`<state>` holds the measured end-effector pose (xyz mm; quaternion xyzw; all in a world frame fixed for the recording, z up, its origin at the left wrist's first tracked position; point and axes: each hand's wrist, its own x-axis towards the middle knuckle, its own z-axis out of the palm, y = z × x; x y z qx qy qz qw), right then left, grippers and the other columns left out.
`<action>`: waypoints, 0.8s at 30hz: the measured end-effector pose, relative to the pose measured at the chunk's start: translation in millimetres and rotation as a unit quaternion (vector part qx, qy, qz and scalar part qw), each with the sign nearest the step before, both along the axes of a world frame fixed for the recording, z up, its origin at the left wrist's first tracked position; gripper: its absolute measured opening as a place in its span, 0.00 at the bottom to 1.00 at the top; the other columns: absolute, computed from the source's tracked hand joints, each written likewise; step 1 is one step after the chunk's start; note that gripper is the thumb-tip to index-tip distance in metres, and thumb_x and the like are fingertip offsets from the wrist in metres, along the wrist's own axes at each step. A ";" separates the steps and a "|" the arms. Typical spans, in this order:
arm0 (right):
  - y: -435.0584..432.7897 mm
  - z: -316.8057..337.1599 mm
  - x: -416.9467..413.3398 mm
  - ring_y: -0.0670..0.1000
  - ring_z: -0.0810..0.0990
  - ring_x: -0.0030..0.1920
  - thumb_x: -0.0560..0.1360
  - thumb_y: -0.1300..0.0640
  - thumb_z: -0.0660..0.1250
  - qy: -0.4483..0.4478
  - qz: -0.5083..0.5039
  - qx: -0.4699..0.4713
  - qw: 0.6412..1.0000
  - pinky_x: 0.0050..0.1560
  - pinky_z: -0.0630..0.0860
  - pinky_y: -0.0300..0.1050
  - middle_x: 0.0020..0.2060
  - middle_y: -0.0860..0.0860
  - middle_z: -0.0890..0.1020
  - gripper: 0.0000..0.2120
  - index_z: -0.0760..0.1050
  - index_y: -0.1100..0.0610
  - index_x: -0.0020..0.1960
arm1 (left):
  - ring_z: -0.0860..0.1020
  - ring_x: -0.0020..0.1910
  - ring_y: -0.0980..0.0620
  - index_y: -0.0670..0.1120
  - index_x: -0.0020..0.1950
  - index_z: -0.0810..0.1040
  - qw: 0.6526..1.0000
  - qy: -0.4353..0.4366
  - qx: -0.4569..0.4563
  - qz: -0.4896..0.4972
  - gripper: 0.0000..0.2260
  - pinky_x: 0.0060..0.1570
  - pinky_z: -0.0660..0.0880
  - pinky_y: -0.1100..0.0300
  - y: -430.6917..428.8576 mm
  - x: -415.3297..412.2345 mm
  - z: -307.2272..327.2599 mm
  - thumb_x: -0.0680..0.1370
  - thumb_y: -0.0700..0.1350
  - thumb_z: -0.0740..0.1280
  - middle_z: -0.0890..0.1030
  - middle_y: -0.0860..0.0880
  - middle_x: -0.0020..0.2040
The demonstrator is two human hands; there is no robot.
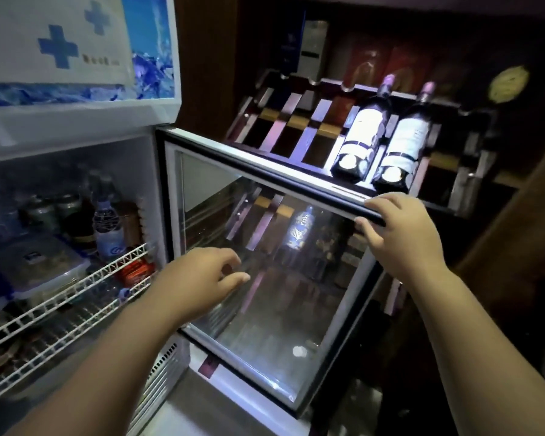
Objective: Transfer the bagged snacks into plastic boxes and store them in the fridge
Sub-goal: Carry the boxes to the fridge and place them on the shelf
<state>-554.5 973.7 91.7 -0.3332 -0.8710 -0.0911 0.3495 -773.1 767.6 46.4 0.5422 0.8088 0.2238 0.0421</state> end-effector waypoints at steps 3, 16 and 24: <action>32.0 -1.8 16.7 0.60 0.72 0.62 0.75 0.50 0.68 -0.062 -0.056 -0.042 0.996 0.58 0.74 0.57 0.60 0.59 0.76 0.22 0.74 0.59 0.65 | 0.79 0.47 0.55 0.55 0.55 0.79 1.000 0.001 0.007 0.005 0.15 0.49 0.77 0.54 18.8 12.0 0.2 0.74 0.61 0.64 0.82 0.56 0.49; 37.6 -36.8 37.5 0.48 0.78 0.55 0.71 0.50 0.72 0.094 0.114 -0.060 0.987 0.54 0.70 0.33 0.53 0.51 0.81 0.23 0.76 0.59 0.62 | 0.79 0.44 0.57 0.56 0.52 0.79 0.992 -0.057 0.003 0.110 0.13 0.48 0.78 0.54 25.9 50.6 -31.7 0.73 0.60 0.65 0.82 0.57 0.45; -50.5 -52.9 21.5 0.48 0.77 0.39 0.72 0.56 0.70 0.211 0.346 -0.064 0.912 0.54 0.71 0.25 0.54 0.62 0.80 0.19 0.78 0.70 0.55 | 0.78 0.41 0.59 0.55 0.49 0.80 0.982 -0.090 -0.019 0.162 0.10 0.45 0.77 0.57 -39.0 51.1 -54.4 0.74 0.58 0.66 0.82 0.57 0.42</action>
